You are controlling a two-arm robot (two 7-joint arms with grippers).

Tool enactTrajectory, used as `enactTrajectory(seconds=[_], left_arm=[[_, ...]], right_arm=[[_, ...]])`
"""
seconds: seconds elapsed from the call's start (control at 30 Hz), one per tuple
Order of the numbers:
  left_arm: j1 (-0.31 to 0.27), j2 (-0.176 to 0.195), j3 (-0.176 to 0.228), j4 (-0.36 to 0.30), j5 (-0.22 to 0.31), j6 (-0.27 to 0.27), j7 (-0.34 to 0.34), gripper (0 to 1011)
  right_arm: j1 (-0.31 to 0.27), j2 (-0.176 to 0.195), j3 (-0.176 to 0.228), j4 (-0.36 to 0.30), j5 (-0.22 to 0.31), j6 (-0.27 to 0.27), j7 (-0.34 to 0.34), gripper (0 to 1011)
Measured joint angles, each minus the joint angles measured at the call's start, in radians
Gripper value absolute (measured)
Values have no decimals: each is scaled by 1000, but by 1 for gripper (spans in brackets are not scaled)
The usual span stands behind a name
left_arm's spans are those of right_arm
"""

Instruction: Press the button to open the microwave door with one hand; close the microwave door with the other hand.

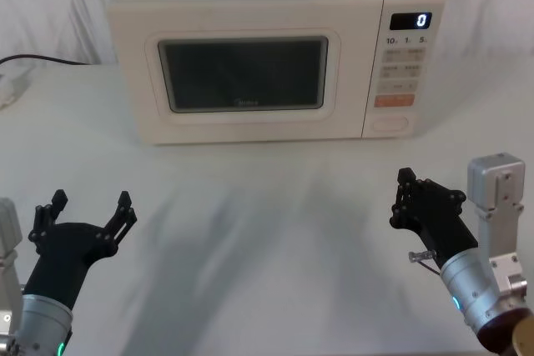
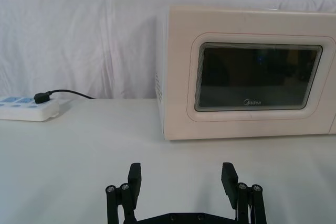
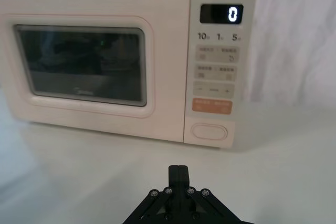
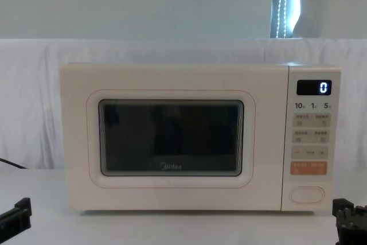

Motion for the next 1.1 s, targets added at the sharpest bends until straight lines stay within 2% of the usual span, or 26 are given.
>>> enactTrajectory(seconds=[0.23, 0.47, 0.6, 0.63, 0.73, 1.1], left_arm=[[0, 0, 0, 0, 0, 0, 0, 1001], [0, 0, 0, 0, 0, 0, 0, 1001], [0, 0, 0, 0, 0, 0, 0, 1001], [0, 0, 0, 0, 0, 0, 0, 1001], [0, 0, 0, 0, 0, 0, 0, 1001], [0, 0, 0, 0, 0, 0, 0, 1001]], right_arm=[[66, -42, 30, 80, 15, 22, 20, 0], [132, -66, 47, 157, 18, 23, 41, 0], [199, -82, 57, 247, 18, 10, 56, 0], [199, -82, 57, 247, 18, 10, 56, 0], [243, -89, 61, 308, 18, -6, 67, 0], [329, -99, 71, 424, 15, -36, 80, 0]])
